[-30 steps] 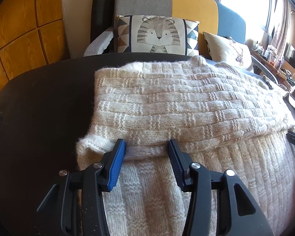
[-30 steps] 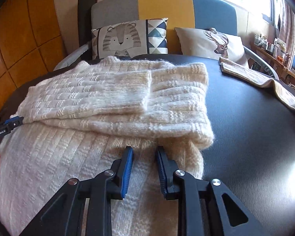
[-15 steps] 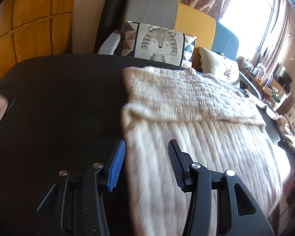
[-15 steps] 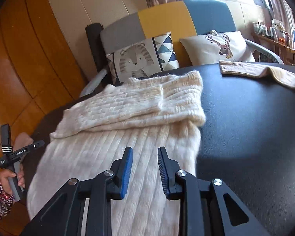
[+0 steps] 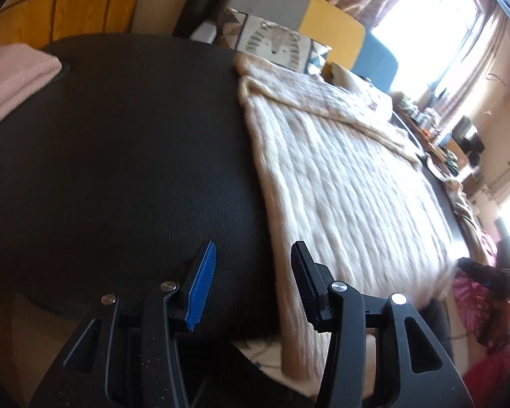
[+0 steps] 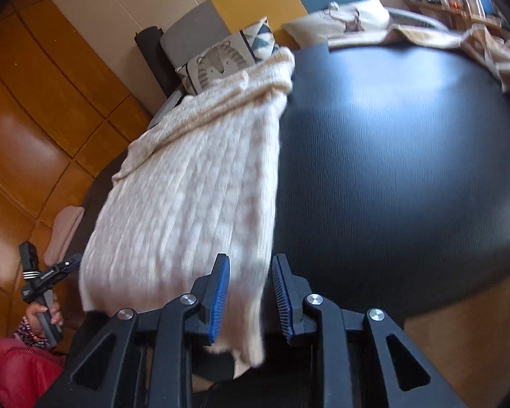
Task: Fold clothes
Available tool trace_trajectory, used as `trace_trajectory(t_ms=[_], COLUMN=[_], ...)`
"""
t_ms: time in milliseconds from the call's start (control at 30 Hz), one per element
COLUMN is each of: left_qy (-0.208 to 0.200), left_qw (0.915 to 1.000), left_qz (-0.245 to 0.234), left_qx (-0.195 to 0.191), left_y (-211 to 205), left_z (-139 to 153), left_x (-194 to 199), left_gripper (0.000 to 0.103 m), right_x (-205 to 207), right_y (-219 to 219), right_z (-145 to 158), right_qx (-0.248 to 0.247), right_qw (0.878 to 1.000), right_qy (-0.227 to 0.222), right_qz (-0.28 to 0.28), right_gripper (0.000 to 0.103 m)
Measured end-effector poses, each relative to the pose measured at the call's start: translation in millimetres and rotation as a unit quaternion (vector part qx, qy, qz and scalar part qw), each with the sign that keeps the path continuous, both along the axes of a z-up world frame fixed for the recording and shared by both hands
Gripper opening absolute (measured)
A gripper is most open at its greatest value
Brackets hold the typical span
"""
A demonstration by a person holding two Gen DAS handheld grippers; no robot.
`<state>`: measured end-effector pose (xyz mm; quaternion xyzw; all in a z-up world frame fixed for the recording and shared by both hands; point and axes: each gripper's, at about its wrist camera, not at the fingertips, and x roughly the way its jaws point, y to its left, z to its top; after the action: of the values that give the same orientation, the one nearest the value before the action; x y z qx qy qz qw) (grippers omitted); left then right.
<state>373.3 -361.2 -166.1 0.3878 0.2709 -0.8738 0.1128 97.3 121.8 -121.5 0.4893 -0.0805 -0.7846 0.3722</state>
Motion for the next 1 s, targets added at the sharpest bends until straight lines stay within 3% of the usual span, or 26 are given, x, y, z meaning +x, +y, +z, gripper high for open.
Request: trace_trajectory(t_ms=[233,400,567,700,867,933,967,1000], left_qy=[-0.018,-0.033,-0.016,-0.007,-0.029,-0.039,-0.046,-0.057], left_qw=[0.9965,0.9873,0.9783,0.9771,0.9826,0.9852,0.9862,0.987], left_qz=[-0.044,-0.057,-0.061,-0.077,-0.08,-0.084,-0.088,-0.092], left_qx=[0.069,0.145,0.197,0.198,0.165,0.144,0.133,0.119], left_y=[8.2,14.1,15.8,22.9,35.2,42.0,45.7,49.9], left_z=[-8.9,-29.0,-41.2,-38.4,-33.9,-33.1,-33.0,-33.8], left_x=[16.6,20.7,14.1,7.9,0.3,-3.2,-4.4,-6.9], left_gripper=[0.049,0.049,0.054,0.07,0.071,0.071,0.066,0.051], right_x=[15.0,10.7,8.2,10.5,15.0,16.6,16.7,17.0], right_y=[14.8,11.0,-0.3,-6.3,-8.1,-10.4,-12.7,-15.6], right_z=[-32.0,-53.7,-60.0,-59.6,-61.4,-61.4,-59.4,-57.6], right_qx=[-0.008,-0.049,-0.079,-0.066,-0.081,-0.084,-0.081,-0.078], right_qw=[0.997,0.99,0.985,0.986,0.985,0.984,0.985,0.985], right_qy=[-0.072,-0.13,-0.148,-0.143,-0.147,-0.148,-0.146,-0.143], right_qz=[0.011,0.016,0.041,0.051,0.05,0.052,0.054,0.057], right_gripper=[0.026,0.029,0.033,0.033,0.031,0.027,0.025,0.024])
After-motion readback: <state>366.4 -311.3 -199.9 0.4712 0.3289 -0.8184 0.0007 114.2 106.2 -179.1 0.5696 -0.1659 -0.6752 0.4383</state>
